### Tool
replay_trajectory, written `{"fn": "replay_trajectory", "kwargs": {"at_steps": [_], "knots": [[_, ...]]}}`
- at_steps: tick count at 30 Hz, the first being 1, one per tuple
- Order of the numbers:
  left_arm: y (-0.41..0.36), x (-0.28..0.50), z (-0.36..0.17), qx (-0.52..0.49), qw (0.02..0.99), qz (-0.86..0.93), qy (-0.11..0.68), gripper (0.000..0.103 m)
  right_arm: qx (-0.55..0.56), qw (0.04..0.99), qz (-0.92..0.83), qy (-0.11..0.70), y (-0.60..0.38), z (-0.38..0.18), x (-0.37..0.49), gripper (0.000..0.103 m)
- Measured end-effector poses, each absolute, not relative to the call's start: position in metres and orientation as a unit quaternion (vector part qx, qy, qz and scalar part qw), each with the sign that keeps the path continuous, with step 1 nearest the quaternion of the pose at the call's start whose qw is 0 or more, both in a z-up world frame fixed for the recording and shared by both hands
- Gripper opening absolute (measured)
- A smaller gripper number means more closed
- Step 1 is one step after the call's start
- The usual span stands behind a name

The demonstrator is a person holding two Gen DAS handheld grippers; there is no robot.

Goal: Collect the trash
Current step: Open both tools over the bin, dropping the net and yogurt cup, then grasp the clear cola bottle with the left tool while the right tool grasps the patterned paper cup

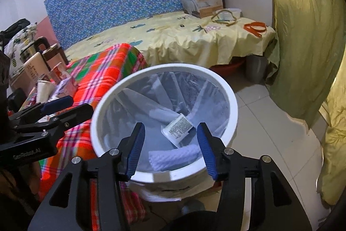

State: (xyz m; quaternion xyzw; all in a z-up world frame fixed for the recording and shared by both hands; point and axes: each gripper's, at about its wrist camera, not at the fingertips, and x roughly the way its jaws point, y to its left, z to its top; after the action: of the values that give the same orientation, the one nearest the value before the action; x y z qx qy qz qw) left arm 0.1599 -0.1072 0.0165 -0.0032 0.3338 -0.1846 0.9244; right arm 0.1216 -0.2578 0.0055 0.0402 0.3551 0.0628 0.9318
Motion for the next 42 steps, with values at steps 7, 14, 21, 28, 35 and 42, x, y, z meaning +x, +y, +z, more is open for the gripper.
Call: {"fn": "replay_trajectory", "kwargs": {"at_steps": [7, 14, 21, 28, 35, 42], "knots": [[-0.085, 0.134, 0.027, -0.015, 0.935, -0.157, 0.318, 0.077, 0.026, 0.935, 0.091, 0.343, -0.238, 0.017, 0.107, 0.053], [-0.057, 0.113, 0.032, -0.024, 0.944, -0.120, 0.306, 0.077, 0.015, 0.935, 0.111, 0.336, -0.220, 0.024, 0.098, 0.053], [-0.030, 0.096, 0.027, -0.032, 0.948, -0.090, 0.305, 0.077, 0.000, 0.932, 0.144, 0.334, -0.196, 0.025, 0.091, 0.053], [-0.002, 0.081, 0.020, -0.041, 0.951, -0.070, 0.299, 0.077, 0.000, 0.922, 0.183, 0.340, -0.175, 0.020, 0.089, 0.053], [0.036, 0.069, 0.018, -0.049, 0.955, -0.025, 0.292, 0.077, -0.011, 0.910, 0.213, 0.354, -0.149, 0.011, 0.088, 0.053], [0.075, 0.066, 0.016, -0.058, 0.954, 0.010, 0.293, 0.076, -0.004, 0.894, 0.244, 0.375, -0.130, 0.004, 0.095, 0.053]]}}
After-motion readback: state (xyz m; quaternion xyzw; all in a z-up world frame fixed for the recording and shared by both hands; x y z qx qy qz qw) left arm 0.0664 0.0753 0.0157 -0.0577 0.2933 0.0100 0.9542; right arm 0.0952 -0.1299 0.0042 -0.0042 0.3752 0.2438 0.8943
